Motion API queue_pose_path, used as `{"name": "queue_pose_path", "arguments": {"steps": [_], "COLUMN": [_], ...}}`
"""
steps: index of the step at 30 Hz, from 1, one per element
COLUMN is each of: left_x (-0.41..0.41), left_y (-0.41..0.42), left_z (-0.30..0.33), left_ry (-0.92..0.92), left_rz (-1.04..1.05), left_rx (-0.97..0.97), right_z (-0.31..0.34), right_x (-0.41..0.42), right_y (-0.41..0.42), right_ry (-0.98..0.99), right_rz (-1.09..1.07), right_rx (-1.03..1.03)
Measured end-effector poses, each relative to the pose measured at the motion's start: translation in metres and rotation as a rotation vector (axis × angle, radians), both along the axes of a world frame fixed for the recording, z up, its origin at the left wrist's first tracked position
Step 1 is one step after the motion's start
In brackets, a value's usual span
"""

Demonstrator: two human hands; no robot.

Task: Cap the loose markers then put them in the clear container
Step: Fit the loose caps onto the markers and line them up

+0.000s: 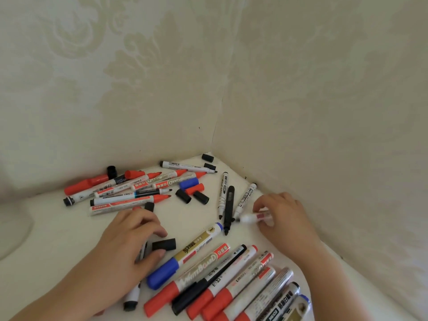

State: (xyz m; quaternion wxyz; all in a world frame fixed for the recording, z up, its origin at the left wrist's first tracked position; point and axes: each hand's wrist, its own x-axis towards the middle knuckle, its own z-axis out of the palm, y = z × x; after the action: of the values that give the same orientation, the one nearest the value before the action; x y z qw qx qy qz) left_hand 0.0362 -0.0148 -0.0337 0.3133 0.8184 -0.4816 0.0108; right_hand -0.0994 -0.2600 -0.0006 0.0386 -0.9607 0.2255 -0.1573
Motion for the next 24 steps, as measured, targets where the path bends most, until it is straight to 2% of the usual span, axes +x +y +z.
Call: {"name": "queue_pose_path", "arguments": {"steps": [1,2,3,4,6,8,14,16,19,24], "left_x": [0.000,0.001,0.001,0.000,-0.001,-0.001,-0.003,-0.003,-0.003,-0.001], "left_y": [0.000,-0.001,-0.002,-0.003,-0.004,-0.004,-0.001,0.000,0.001,0.003], "left_z": [0.000,0.000,0.000,0.000,0.000,0.000,0.004,0.005,0.007,0.008], "left_ry": [-0.009,-0.014,-0.016,-0.017,-0.004,0.008,0.028,0.057,0.079,0.043], "left_rz": [0.016,0.025,0.027,0.023,0.011,-0.001,0.003,0.012,0.035,0.073], "left_rx": [0.024,0.031,0.022,0.012,0.021,0.012,0.000,-0.014,-0.009,-0.012], "right_z": [0.006,0.013,0.020,0.026,0.028,0.025,0.013,0.013,0.017,0.015], "right_x": [-0.001,-0.002,-0.003,-0.003,0.000,0.005,0.017,0.018,0.017,0.015], "right_y": [0.001,0.003,0.005,0.009,0.016,0.025,0.047,0.050,0.048,0.033], "right_ry": [-0.181,-0.391,-0.590,-0.709,-0.747,-0.660,-0.459,-0.427,-0.483,-0.594], "right_rz": [-0.017,-0.030,-0.004,0.063,0.221,0.293,0.395,0.395,0.296,0.005], "right_rx": [0.178,0.455,0.807,1.167,1.717,1.971,2.186,2.202,2.126,1.869]}}
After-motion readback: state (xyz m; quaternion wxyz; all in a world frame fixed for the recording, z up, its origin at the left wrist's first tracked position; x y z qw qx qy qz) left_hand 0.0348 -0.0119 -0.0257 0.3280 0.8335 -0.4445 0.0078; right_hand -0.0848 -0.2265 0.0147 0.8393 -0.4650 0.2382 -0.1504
